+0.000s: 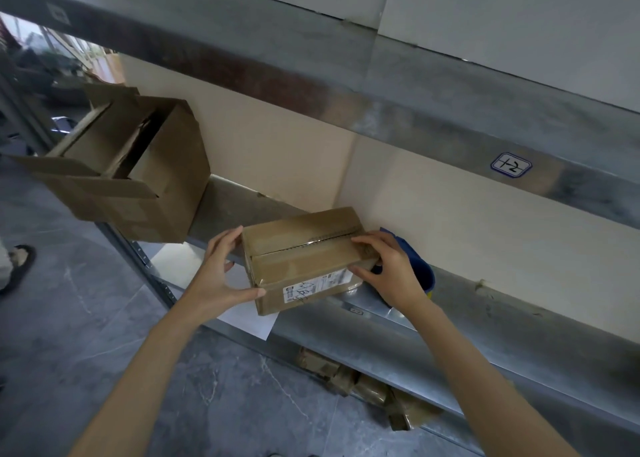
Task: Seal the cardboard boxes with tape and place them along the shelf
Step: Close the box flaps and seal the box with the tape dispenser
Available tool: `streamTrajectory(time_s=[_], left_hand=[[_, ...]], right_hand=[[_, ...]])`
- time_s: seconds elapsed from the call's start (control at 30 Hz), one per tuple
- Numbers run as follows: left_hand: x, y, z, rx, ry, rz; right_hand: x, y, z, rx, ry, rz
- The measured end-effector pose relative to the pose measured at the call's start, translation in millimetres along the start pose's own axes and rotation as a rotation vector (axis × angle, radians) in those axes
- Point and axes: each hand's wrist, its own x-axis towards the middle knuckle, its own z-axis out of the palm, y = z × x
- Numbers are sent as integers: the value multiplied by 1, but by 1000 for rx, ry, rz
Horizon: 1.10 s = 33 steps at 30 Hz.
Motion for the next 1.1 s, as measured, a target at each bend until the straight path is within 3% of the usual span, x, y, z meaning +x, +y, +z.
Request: streamTrajectory(time_s=[0.17,0.27,0.5,0.73,1.1], left_hand=[[8,14,14,-73,7,-15],[16,25,30,-118,99,-45],[42,37,57,25,320,36],[52,34,58,347,273,236],[58,35,57,193,260,226]], right_hand=[[-10,7,2,-5,35,21],[-15,10,2,23,19,14],[-19,8,6,68,87,81],[-10,2,15,67,15,59],[-7,9,21,77,49,62]])
